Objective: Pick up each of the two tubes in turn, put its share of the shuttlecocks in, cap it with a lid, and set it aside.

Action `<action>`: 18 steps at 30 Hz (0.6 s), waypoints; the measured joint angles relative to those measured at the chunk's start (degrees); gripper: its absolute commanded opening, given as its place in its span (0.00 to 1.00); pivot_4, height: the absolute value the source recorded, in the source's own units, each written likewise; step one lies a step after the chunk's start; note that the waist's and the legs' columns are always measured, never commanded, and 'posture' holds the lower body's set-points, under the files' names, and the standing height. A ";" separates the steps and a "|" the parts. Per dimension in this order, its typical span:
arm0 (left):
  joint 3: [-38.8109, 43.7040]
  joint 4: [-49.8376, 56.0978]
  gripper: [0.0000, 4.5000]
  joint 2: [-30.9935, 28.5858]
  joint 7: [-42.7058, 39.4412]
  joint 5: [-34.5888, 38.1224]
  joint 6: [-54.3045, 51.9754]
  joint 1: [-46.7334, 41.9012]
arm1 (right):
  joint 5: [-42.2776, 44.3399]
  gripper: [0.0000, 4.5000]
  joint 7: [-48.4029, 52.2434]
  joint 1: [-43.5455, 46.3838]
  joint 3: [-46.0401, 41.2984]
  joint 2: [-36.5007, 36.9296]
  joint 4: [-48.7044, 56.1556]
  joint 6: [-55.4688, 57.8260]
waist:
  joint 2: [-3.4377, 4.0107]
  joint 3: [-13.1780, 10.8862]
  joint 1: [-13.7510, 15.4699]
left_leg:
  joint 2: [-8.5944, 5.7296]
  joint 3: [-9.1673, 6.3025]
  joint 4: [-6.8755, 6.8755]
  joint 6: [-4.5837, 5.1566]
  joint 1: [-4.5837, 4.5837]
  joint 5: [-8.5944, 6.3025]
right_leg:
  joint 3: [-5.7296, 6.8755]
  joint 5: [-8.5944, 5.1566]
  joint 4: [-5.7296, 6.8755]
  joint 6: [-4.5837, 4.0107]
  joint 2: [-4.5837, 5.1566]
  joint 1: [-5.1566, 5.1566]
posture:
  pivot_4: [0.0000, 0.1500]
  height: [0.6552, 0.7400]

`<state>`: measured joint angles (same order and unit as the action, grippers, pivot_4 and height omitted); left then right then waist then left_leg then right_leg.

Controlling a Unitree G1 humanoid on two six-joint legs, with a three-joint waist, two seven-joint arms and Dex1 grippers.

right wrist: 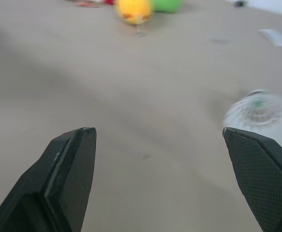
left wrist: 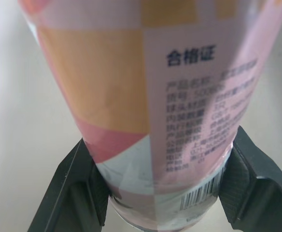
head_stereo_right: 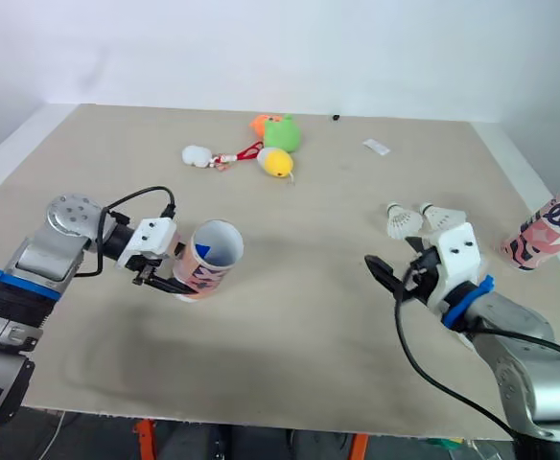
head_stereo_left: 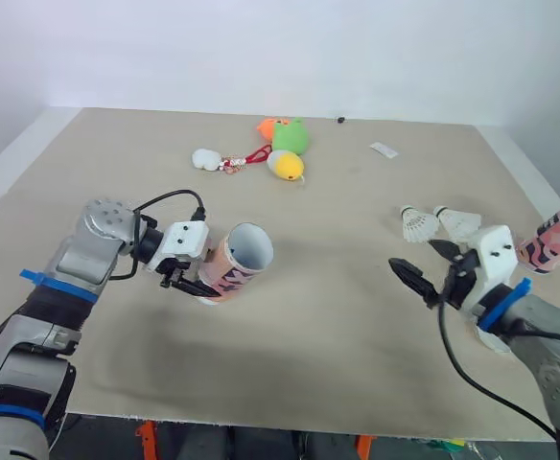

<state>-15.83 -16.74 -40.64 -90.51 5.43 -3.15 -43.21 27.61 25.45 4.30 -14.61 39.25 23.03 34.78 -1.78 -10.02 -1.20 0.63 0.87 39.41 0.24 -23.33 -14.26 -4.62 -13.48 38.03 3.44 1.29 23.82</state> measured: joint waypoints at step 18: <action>-1.25 2.17 0.55 -0.60 -1.24 -0.92 -2.37 -1.19 | -18.03 1.00 -12.33 24.20 10.09 -11.47 -35.14 -5.80 | 0.21 0.01 -0.22 | -0.04 0.00 -0.04 0.22 -0.10 -0.08 | -0.10 0.17 0.02 -0.31 0.02 0.15 | 1.00 0.91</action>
<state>-17.09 -14.58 -41.23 -91.75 4.51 -5.52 -44.40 9.58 13.12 28.50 -4.52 27.78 -12.11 28.99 -1.56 -10.02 -1.42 0.58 0.86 39.37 0.46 -23.43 -14.34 -4.72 -13.31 38.05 3.13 1.31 23.97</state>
